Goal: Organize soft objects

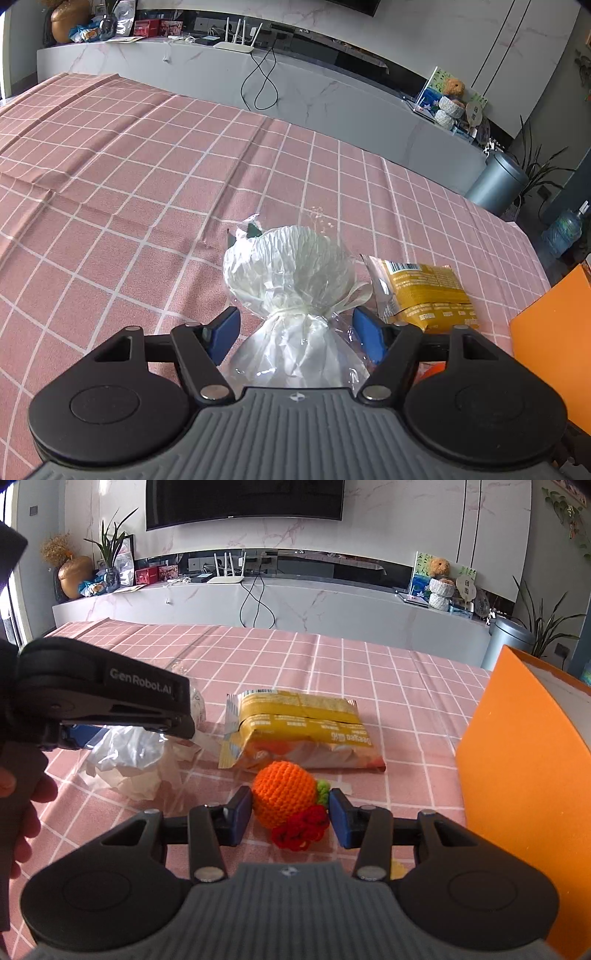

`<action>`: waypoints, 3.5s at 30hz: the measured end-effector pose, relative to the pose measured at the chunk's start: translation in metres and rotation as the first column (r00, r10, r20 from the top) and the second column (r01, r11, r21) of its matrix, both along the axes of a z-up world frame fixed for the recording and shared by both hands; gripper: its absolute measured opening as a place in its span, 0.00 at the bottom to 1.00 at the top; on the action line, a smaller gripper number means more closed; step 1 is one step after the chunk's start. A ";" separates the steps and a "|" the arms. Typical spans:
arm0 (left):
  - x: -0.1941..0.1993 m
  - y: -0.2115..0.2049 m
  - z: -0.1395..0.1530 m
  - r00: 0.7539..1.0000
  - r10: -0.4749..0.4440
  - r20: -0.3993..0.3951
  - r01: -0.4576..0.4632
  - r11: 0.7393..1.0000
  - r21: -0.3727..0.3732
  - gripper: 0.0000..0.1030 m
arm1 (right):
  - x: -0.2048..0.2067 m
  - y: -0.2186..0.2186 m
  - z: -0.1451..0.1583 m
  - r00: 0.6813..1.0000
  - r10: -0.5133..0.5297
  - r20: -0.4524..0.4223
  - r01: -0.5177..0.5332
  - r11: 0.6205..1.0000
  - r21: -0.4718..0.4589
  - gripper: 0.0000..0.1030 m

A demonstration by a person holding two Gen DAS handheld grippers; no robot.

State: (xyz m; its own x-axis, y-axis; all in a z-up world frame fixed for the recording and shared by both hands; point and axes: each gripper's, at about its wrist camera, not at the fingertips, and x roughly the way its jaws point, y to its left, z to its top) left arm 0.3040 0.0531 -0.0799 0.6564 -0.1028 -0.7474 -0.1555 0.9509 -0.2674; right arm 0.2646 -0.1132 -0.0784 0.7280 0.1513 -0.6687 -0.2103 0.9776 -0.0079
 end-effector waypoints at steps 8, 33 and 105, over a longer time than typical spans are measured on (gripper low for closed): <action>0.002 -0.004 -0.003 0.998 -0.055 -0.013 0.055 0.997 0.058 0.64 | 0.000 -0.004 0.000 1.000 0.004 -0.011 -0.004 1.000 0.012 0.44; -0.076 -0.007 0.001 0.978 -0.205 0.038 0.201 0.976 0.084 0.47 | -0.026 -0.021 0.005 0.997 0.021 -0.069 -0.016 0.997 0.071 0.43; -0.068 -0.255 0.079 0.676 -0.720 0.156 0.686 0.692 0.225 0.46 | -0.073 -0.255 0.118 0.998 -0.041 0.039 0.048 0.983 -0.179 0.43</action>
